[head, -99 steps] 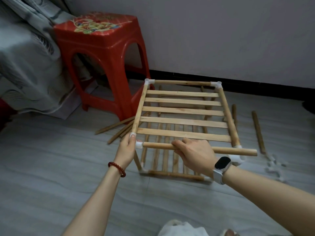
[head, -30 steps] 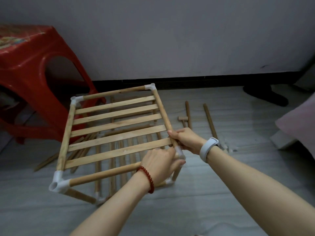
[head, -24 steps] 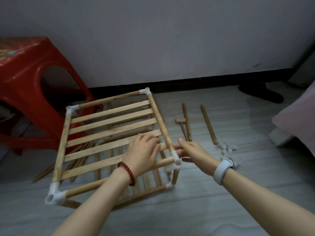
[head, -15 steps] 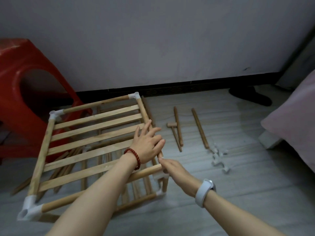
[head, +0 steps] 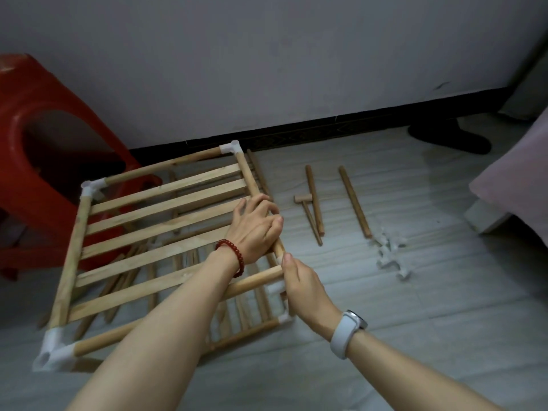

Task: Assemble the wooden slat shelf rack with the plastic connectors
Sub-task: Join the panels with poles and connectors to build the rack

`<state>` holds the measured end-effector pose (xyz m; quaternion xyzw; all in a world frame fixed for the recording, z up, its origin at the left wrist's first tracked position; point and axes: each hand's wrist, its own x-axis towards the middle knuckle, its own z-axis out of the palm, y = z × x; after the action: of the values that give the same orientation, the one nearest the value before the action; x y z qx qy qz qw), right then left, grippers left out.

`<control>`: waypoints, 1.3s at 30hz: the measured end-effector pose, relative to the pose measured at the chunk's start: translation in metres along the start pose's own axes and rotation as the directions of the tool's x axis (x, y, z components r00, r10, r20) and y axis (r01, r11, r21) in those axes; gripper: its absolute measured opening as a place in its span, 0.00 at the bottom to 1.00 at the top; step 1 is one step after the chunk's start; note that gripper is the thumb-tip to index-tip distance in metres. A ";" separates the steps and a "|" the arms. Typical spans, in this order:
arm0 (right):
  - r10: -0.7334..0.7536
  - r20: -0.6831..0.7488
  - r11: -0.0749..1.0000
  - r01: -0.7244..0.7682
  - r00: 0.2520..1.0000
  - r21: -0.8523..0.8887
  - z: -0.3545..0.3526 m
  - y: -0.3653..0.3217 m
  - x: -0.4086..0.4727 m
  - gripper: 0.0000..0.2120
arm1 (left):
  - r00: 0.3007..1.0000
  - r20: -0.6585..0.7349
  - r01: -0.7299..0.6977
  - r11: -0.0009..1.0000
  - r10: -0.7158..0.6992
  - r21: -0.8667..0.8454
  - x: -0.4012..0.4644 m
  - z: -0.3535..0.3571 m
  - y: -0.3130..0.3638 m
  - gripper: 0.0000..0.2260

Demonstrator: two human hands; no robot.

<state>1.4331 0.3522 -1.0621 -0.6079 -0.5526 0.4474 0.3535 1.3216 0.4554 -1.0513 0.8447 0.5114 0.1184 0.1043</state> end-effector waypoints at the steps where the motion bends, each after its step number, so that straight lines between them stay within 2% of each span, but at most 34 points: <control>1: 0.006 0.006 1.000 -0.006 1.000 0.004 0.001 0.001 0.001 0.18 | 1.000 -0.002 -0.001 1.000 0.001 0.000 0.000 0.000 -0.001 0.36; 4: 0.033 0.015 0.999 -0.033 0.999 -0.017 0.004 0.001 0.001 0.16 | 1.000 -0.002 -0.011 1.000 0.011 0.009 -0.001 0.002 -0.004 0.35; 8: 0.005 -0.006 0.997 -0.006 1.000 -0.075 0.003 -0.001 -0.004 0.21 | 1.000 -0.001 -0.021 1.000 0.021 0.010 -0.003 0.002 -0.004 0.34; 14: 0.045 0.025 0.998 -0.046 0.999 0.031 0.004 0.006 0.001 0.18 | 1.000 0.009 -0.025 0.999 0.025 0.025 -0.003 0.003 -0.003 0.35; 19: 0.027 0.035 0.999 -0.028 0.999 0.037 0.003 0.008 -0.001 0.18 | 1.000 0.005 -0.016 1.000 0.016 0.017 -0.005 0.001 0.000 0.34; 22: 0.018 0.090 1.000 -0.020 0.996 0.013 0.001 0.006 0.003 0.19 | 1.000 0.014 -0.018 0.999 0.017 0.041 -0.003 -0.002 -0.001 0.34; 25: 0.041 0.149 0.999 -0.038 0.988 -0.017 -0.009 0.001 0.012 0.17 | 1.000 0.021 -0.009 0.998 0.008 0.056 -0.001 -0.003 0.000 0.27; 27: 0.101 0.160 0.993 -0.110 0.982 0.049 -0.024 -0.003 0.018 0.17 | 0.996 0.092 0.007 0.998 -0.012 0.065 0.004 -0.003 0.001 0.20; 29: 0.127 0.160 0.989 -0.137 0.979 0.055 -0.040 -0.001 0.028 0.17 | 0.987 0.157 0.021 0.998 -0.031 0.064 0.009 -0.004 0.002 0.17; 32: 0.129 0.156 0.986 -0.144 0.979 0.086 -0.056 0.005 0.041 0.18 | 0.976 0.219 -0.018 0.995 -0.003 0.094 0.011 -0.007 0.002 0.22; 36: 0.199 0.240 0.970 -0.226 0.950 0.088 -0.066 0.000 0.057 0.17 | 0.976 0.202 -0.126 0.966 0.080 0.228 0.009 -0.017 -0.003 0.36; 37: 0.218 0.282 0.968 -0.245 0.934 0.062 -0.068 -0.002 0.060 0.16 | 0.976 0.203 -0.133 0.962 0.084 0.240 0.010 -0.018 -0.003 0.34; 39: 0.245 0.382 0.958 -0.283 0.891 0.048 -0.073 -0.008 0.064 0.15 | 0.978 0.197 -0.112 0.968 0.068 0.224 0.013 -0.018 0.000 0.23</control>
<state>1.4980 0.4214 -1.0385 -0.5627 -0.4981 0.6258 0.2089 1.3218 0.4682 -1.0331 0.8810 0.4706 -0.0183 0.0463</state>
